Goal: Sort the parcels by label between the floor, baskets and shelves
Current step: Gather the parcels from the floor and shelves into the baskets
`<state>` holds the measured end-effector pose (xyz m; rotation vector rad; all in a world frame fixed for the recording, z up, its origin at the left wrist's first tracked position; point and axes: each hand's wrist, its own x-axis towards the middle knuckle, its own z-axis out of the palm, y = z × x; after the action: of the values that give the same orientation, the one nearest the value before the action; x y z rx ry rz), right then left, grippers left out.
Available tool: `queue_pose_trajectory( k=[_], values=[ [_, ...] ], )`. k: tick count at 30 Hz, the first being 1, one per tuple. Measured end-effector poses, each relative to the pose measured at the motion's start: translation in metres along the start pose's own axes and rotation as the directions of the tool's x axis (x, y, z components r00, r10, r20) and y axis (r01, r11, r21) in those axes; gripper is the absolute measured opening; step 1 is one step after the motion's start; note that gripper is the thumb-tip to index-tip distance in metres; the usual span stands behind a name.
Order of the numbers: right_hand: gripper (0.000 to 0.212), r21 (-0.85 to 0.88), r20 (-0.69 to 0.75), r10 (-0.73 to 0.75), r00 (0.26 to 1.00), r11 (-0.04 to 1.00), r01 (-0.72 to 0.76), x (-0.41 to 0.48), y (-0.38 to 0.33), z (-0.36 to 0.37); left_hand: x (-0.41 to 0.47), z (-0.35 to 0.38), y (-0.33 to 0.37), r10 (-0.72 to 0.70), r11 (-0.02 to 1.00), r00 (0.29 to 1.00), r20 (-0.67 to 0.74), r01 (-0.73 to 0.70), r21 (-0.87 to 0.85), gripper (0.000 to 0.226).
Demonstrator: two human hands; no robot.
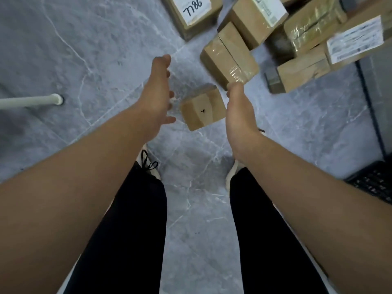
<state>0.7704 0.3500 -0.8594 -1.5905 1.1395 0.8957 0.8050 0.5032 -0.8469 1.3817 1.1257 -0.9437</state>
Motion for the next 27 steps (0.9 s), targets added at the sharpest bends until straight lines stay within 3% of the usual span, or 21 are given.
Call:
queue_pose_trajectory(
  k=[9, 12, 15, 20, 24, 27],
  values=[
    [0.036, -0.122, -0.037, 0.038, 0.999, 0.992, -0.042, 0.086, 0.032, 0.017, 0.083, 0.024, -0.035, -0.164, 0.986, 0.986, -0.02, 0.164, -0.003, 0.071],
    [0.059, -0.119, -0.028, 0.029, 0.999, 0.992, -0.032, 0.089, 0.038, 0.025, 0.092, 0.026, -0.04, -0.217, 0.976, 0.976, 0.027, 0.217, -0.016, 0.078],
    [0.08, -0.087, -0.045, 0.066, 0.997, 0.994, -0.07, 0.084, 0.038, 0.03, 0.091, 0.03, -0.046, -0.188, 0.982, 0.982, 0.033, 0.187, 0.028, 0.071],
    [0.044, -0.041, -0.043, 0.072, 0.996, 0.996, -0.074, 0.08, 0.045, 0.025, 0.081, 0.032, -0.043, -0.123, 0.992, 0.992, 0.005, 0.123, 0.03, 0.046],
    [0.053, 0.04, -0.072, 0.055, 0.996, 0.998, -0.052, 0.064, 0.048, 0.025, 0.067, 0.027, -0.038, -0.089, 0.995, 0.996, -0.026, 0.09, 0.031, 0.042],
    [0.035, 0.119, -0.085, 0.062, 0.994, 0.992, -0.051, 0.052, 0.046, 0.023, 0.054, 0.017, -0.036, -0.071, 0.997, 0.997, 0.004, 0.071, 0.037, 0.051]
  ],
)
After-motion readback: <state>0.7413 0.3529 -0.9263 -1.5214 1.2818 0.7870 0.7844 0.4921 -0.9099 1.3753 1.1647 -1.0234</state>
